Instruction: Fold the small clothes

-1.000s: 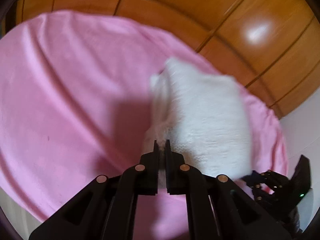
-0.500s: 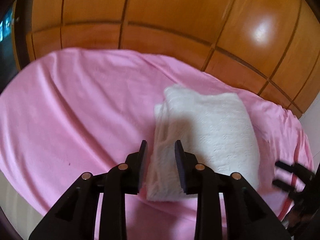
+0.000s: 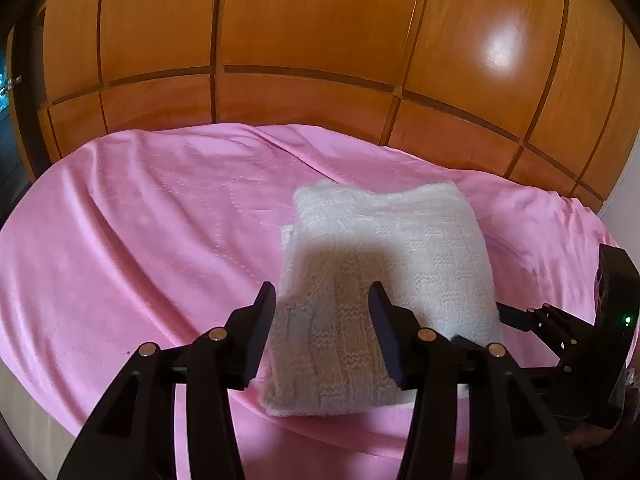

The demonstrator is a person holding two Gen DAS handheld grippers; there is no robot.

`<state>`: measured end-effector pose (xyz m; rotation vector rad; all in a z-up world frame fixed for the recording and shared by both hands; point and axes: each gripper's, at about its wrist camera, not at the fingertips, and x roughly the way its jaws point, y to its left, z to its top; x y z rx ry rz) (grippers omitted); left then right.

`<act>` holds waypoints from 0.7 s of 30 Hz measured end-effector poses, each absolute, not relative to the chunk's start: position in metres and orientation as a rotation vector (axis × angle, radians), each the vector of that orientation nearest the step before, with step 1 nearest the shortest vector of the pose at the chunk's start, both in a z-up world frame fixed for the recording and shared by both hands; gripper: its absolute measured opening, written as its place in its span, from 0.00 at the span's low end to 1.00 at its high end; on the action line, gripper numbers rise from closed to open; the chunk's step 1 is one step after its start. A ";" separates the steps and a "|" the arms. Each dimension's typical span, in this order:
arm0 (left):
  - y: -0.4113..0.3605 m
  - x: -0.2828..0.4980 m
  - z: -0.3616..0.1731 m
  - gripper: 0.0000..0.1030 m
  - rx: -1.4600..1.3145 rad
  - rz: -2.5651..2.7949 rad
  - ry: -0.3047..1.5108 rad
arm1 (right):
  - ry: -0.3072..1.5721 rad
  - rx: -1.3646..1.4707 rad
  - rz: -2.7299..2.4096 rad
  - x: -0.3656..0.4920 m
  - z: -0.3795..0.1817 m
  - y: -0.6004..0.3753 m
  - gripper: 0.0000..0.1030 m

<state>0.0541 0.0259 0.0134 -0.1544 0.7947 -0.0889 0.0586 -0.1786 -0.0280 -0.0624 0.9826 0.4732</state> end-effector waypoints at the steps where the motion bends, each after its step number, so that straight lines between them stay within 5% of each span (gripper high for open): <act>1: 0.026 0.054 0.014 0.47 -0.156 -0.091 0.792 | 0.984 -0.055 0.477 0.059 -0.028 -0.180 0.66; 9: 0.022 0.061 0.014 0.47 -0.142 -0.108 0.782 | 0.960 0.029 0.475 0.065 -0.002 -0.204 0.68; 13: 0.026 0.071 0.012 0.61 -0.154 -0.096 0.786 | 0.942 0.084 0.420 0.084 0.007 -0.220 0.68; 21: 0.057 0.133 -0.006 0.54 -0.393 -0.143 0.918 | 0.953 0.129 0.322 0.117 0.002 -0.222 0.68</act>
